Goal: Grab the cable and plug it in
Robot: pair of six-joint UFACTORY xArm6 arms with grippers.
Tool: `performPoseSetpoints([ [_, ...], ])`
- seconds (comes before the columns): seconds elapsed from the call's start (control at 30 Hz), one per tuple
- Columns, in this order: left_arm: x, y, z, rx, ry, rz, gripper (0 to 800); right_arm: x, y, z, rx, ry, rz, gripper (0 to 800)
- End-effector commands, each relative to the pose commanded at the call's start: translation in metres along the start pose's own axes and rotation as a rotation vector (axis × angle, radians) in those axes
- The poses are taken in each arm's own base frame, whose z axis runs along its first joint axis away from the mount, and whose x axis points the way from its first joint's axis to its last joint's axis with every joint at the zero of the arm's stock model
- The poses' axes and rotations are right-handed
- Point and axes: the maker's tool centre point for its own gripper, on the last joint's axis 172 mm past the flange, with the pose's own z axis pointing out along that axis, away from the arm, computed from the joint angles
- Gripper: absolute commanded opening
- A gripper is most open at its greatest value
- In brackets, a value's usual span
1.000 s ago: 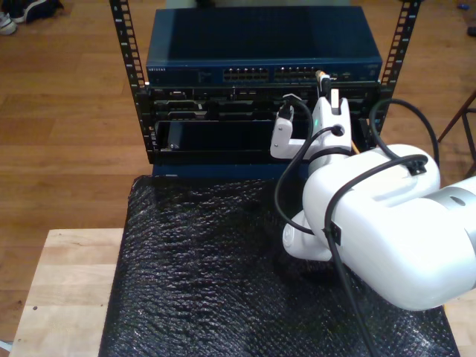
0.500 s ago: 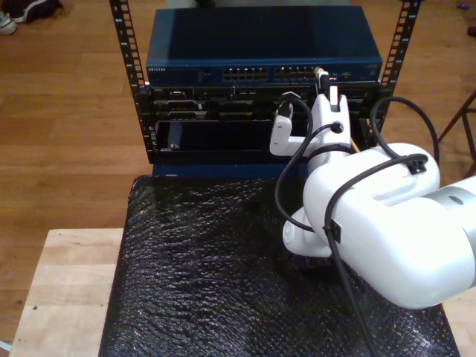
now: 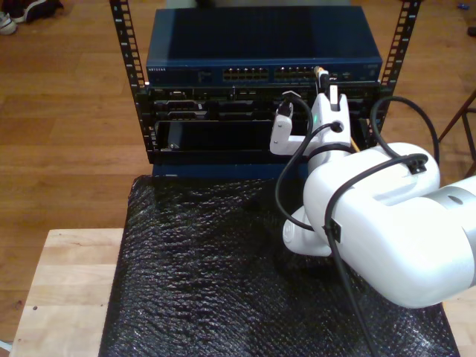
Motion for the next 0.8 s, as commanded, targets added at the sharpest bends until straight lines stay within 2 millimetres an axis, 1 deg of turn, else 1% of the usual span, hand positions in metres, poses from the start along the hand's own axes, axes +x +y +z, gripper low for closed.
performPoseSetpoints([
  [0.8, 0.0, 0.0, 0.0, 0.0, 0.0, 0.0, 800, 0.0018, -0.0057, 0.0003, 0.018, 0.005, -0.001, 0],
])
